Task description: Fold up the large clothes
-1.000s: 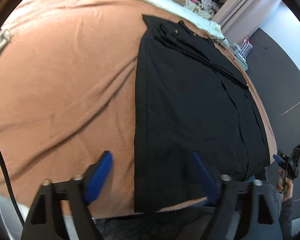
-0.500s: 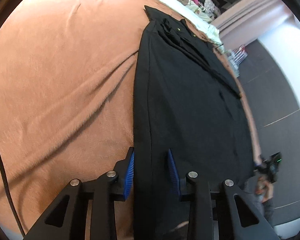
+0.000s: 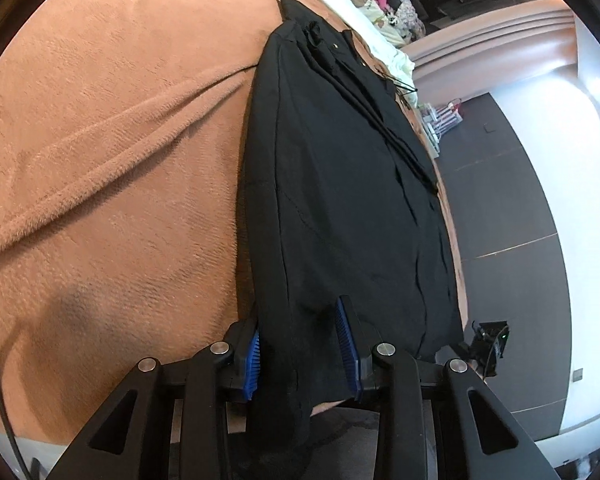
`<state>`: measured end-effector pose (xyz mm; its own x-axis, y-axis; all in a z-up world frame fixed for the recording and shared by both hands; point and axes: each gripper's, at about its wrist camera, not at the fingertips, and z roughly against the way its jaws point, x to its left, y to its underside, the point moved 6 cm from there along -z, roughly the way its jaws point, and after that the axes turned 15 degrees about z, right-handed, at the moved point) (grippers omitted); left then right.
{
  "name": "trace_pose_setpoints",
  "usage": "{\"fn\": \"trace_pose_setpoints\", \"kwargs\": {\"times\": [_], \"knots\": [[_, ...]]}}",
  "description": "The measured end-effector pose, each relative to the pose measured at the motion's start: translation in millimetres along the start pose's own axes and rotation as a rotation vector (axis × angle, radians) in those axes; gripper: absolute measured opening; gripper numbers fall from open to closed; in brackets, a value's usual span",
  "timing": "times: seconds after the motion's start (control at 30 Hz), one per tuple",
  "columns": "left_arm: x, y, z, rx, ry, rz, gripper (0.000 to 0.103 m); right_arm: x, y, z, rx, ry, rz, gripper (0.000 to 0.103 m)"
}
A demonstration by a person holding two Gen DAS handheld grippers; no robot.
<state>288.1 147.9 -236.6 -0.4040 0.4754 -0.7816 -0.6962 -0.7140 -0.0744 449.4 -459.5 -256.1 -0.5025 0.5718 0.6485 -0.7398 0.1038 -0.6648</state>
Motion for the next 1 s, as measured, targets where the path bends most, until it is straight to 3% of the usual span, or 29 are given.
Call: {"fn": "trace_pose_setpoints", "kwargs": {"times": [0.07,0.2,0.27,0.37,0.4,0.43,0.47,0.57,0.83,1.0], "knots": [[1.4,-1.6,0.2,-0.008,-0.028,0.001,0.034,-4.6,-2.0,-3.3,-0.010,0.027,-0.004,0.073],[-0.2,-12.3,-9.5,-0.032,-0.077,-0.001,0.034,-15.2,1.1,-3.5,-0.034,0.119,-0.049,0.046],[-2.1,-14.0,-13.1,-0.035,-0.090,-0.002,0.034,-15.2,2.2,1.7,-0.058,0.131,-0.073,0.038],[-2.7,-8.1,-15.7,-0.024,-0.115,-0.012,0.033,-14.9,2.1,10.4,-0.081,0.151,-0.082,0.020],[-3.2,-6.9,-16.4,-0.024,-0.119,-0.016,0.031,-13.9,3.1,11.0,-0.088,0.153,-0.083,0.010],[-2.9,-4.7,-16.1,-0.027,-0.130,-0.022,0.020,-13.3,3.8,11.4,-0.094,0.154,-0.084,0.004],[-1.8,-4.0,-17.5,-0.027,-0.145,-0.026,0.011,-10.2,3.2,11.5,-0.099,0.153,-0.084,0.003],[0.3,-3.8,-11.8,-0.047,-0.115,-0.013,0.004,12.1,-0.7,8.6,-0.114,0.161,-0.056,0.001],[-36.7,-7.1,39.0,-0.157,-0.008,-0.071,0.002,83.1,-17.5,19.6,-0.201,0.123,0.070,0.000],[-56.3,-4.9,78.5,-0.209,0.060,-0.078,0.002,120.8,-10.1,39.2,-0.226,0.088,0.126,0.000]]}}
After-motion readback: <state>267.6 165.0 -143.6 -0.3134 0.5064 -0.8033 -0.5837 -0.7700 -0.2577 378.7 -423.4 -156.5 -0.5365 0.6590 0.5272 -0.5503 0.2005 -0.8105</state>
